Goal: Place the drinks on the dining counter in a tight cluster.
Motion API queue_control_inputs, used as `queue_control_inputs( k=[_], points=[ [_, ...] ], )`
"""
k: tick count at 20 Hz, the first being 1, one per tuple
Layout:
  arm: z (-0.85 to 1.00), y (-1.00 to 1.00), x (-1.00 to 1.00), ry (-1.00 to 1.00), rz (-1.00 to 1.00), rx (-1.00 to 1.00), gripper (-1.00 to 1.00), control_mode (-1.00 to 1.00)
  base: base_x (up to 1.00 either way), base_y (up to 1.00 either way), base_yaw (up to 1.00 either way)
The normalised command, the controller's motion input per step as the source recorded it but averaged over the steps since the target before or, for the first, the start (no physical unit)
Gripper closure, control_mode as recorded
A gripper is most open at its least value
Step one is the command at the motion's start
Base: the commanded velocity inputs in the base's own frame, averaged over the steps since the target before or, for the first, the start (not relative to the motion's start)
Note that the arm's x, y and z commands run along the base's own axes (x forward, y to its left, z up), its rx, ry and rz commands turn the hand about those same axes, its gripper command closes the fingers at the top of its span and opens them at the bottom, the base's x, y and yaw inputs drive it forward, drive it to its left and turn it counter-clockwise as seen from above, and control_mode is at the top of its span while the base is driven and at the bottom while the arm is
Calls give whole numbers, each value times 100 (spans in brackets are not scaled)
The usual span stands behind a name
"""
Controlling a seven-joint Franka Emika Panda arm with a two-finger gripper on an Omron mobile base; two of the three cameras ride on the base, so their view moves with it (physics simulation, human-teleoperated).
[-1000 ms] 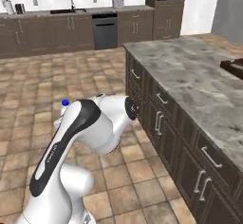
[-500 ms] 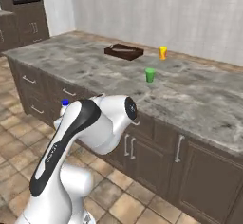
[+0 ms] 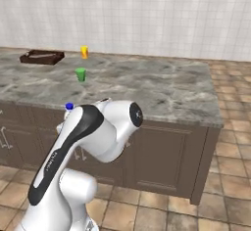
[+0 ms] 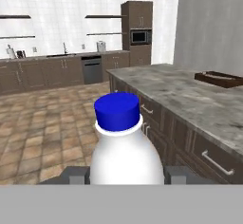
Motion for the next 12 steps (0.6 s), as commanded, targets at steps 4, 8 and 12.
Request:
queue_control_inputs(
  k=[4, 8, 12],
  points=[
    [0, 0, 0, 0, 0, 0, 100, 100, 53, 1, -6],
    [0, 0, 0, 0, 0, 0, 100, 100, 98, 28, -15],
    [0, 0, 0, 0, 0, 0, 100, 100, 100, 35, -19]
  ],
)
